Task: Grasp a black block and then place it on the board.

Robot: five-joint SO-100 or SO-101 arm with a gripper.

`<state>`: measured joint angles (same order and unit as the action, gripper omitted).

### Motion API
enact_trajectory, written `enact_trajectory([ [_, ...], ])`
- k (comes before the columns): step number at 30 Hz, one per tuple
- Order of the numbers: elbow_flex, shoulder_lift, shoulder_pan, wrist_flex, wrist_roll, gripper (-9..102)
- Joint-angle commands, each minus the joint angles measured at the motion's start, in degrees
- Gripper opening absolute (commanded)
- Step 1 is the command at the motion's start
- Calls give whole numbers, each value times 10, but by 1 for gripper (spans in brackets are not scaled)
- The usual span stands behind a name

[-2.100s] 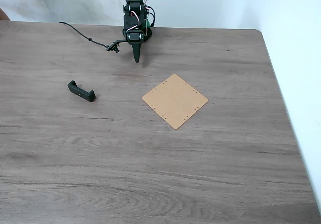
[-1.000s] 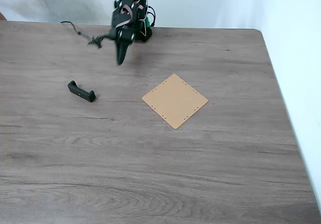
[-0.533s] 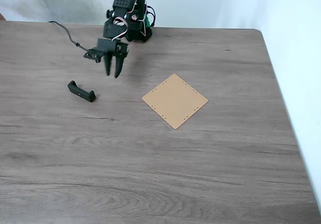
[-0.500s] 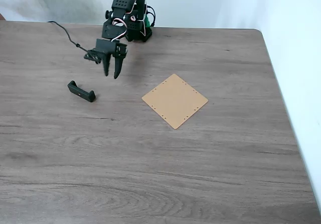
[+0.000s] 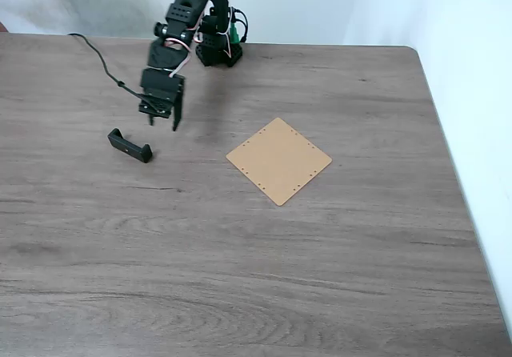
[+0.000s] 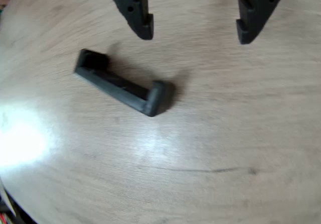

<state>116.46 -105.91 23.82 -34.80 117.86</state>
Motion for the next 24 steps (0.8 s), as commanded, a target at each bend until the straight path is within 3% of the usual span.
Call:
enact_trajectory([
  [1, -37, -7, 18, -18, 75, 23],
  [9, -92, 24, 47, -47, 221, 26],
  [24, -200, 111, 111, -58, 366, 28],
])
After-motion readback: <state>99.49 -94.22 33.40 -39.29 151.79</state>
